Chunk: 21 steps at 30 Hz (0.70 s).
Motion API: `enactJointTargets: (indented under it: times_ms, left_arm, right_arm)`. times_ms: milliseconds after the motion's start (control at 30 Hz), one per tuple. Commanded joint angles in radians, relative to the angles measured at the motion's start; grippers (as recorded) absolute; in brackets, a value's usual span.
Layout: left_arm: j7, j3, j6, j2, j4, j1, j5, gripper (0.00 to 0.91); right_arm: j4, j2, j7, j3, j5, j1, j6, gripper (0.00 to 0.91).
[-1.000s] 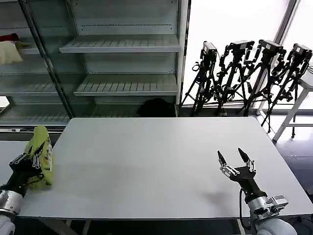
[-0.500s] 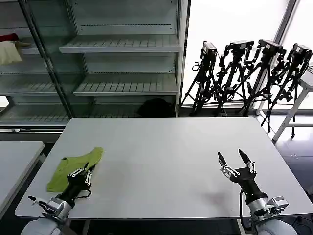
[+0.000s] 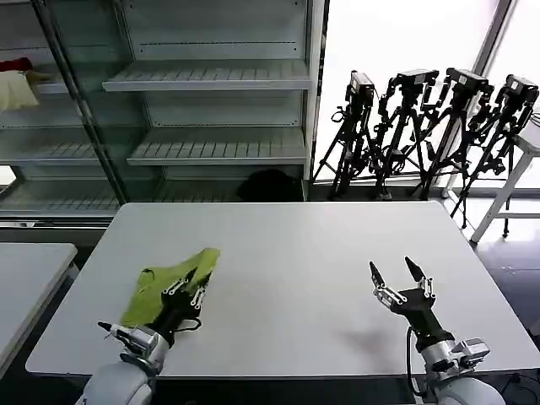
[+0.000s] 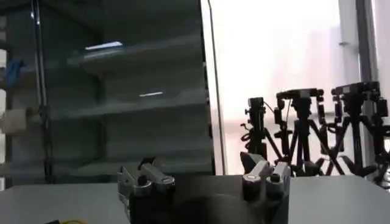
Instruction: Fold and organize the clothes.
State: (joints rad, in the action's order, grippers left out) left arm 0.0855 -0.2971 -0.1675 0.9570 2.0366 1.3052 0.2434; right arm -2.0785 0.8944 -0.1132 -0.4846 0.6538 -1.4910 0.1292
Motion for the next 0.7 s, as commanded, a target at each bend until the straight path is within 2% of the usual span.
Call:
enactJointTargets:
  times_ms: [33,133,200,300,433,533,600,667,700]
  left_arm:
    - [0.277,0.194,-0.209,-0.001,0.215,-0.155,0.014,0.907]
    - [0.276,0.144,-0.199,-0.012,0.266,-0.150,0.011,0.907]
    - [0.275,0.085,-0.202,-0.022,0.271,-0.143,0.010,0.907]
    - [0.269,-0.060,-0.204,-0.035,0.251,-0.081,-0.033,0.907]
    - [0.184,-0.223,-0.190,-0.001,0.252,0.060,-0.036,0.907]
    - [0.133,-0.291,-0.164,0.042,0.260,0.126,-0.017,0.907]
    - [0.124,-0.308,-0.159,0.081,0.268,0.151,-0.011,0.907]
    - [0.114,-0.313,-0.150,0.098,0.272,0.167,-0.012,0.907]
    - [0.105,-0.312,-0.140,0.119,0.272,0.183,-0.017,0.907]
  right_arm:
    - [-0.003,0.011,-0.001,0.032,-0.021,0.028,-0.027,0.907]
    - [-0.003,0.029,-0.002,0.057,-0.040,0.058,-0.063,0.907]
    - [-0.009,0.039,0.002,0.075,-0.050,0.083,-0.114,0.907]
    - [-0.013,0.080,0.008,0.137,-0.050,0.164,-0.249,0.907]
    - [-0.005,0.170,-0.015,0.301,-0.049,0.311,-0.385,0.907]
    - [0.029,0.222,-0.065,0.421,-0.023,0.399,-0.451,0.907]
    - [0.075,0.277,-0.146,0.561,0.019,0.484,-0.536,0.907]
    - [0.095,0.294,-0.165,0.610,0.031,0.506,-0.559,0.907]
    - [0.109,0.319,-0.206,0.660,0.040,0.529,-0.575,0.907]
